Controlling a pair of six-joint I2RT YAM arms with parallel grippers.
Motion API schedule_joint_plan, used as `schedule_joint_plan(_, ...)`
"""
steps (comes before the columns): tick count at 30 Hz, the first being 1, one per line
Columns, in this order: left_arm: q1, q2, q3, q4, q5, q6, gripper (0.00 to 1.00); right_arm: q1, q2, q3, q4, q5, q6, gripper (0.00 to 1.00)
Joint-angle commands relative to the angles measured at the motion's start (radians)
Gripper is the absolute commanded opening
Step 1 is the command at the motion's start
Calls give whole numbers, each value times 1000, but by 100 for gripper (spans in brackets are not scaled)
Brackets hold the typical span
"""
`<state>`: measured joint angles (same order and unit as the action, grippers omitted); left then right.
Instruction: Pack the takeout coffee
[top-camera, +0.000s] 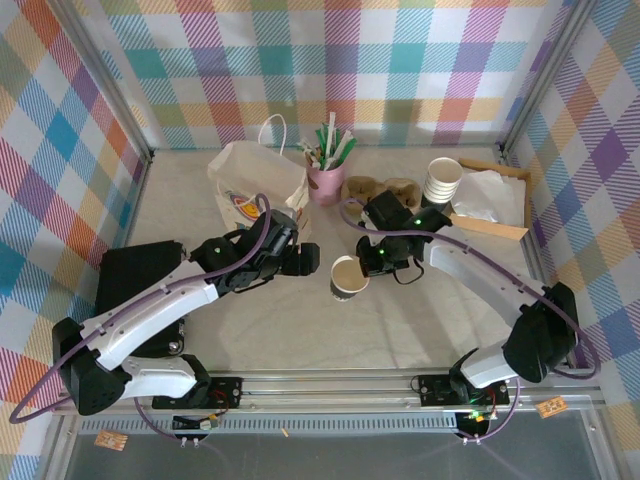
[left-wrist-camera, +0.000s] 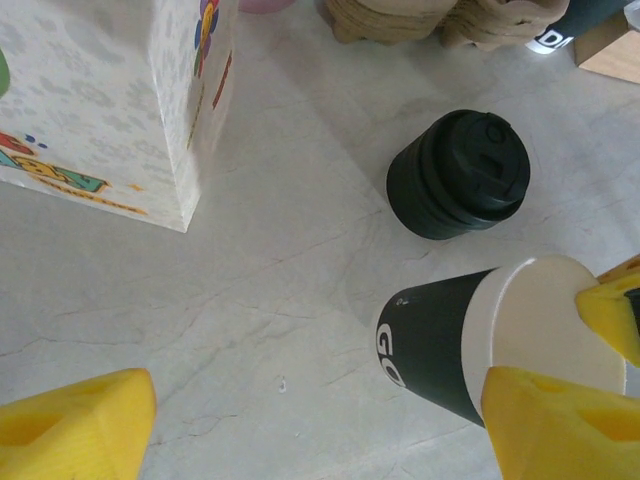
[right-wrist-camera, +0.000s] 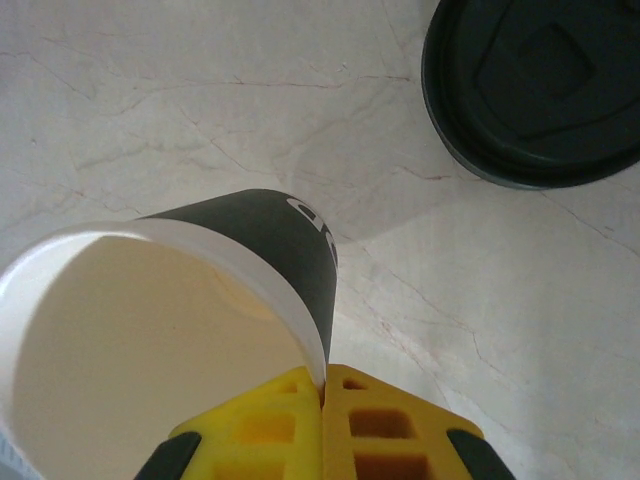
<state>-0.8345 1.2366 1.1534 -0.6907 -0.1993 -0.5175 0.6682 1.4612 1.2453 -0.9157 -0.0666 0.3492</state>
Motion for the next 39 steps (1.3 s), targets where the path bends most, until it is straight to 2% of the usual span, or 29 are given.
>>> schedule_joint_plan(1,10,-17,-36,80,16,-2,84,2,41,0,36,-25,-54,0)
schedule_joint_plan(23,11,-15,-115,74,49,-96,81,67,124,2,23,50,-78,0)
schedule_joint_plan(35,10,-18,-142,81,30,-113,81,68,147,16,-2,39,-94,8)
schedule_joint_plan(39,11,-19,-146,82,24,-112,81,68,158,23,-11,38,-104,14)
